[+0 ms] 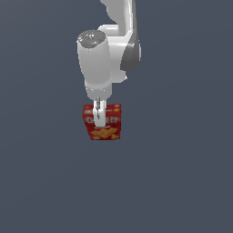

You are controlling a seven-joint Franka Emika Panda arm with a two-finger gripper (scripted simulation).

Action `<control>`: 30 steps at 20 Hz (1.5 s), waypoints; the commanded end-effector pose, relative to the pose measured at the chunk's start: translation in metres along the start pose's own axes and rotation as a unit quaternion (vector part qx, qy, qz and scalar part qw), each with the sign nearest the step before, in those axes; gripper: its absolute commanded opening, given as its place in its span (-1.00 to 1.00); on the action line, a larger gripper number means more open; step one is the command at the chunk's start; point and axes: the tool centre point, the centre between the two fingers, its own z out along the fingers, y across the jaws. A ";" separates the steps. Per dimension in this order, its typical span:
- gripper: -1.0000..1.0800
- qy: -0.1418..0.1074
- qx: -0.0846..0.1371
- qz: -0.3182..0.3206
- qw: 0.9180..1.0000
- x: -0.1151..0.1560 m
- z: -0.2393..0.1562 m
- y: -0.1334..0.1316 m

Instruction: Pick up the object and move it to a goal position.

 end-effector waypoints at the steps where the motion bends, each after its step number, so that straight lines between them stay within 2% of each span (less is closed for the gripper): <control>1: -1.00 0.000 0.001 0.000 1.000 -0.009 -0.014 -0.006; 18: -1.00 0.000 0.001 0.000 1.000 -0.095 -0.136 -0.058; 30: -1.00 0.000 0.001 0.000 1.000 -0.137 -0.196 -0.086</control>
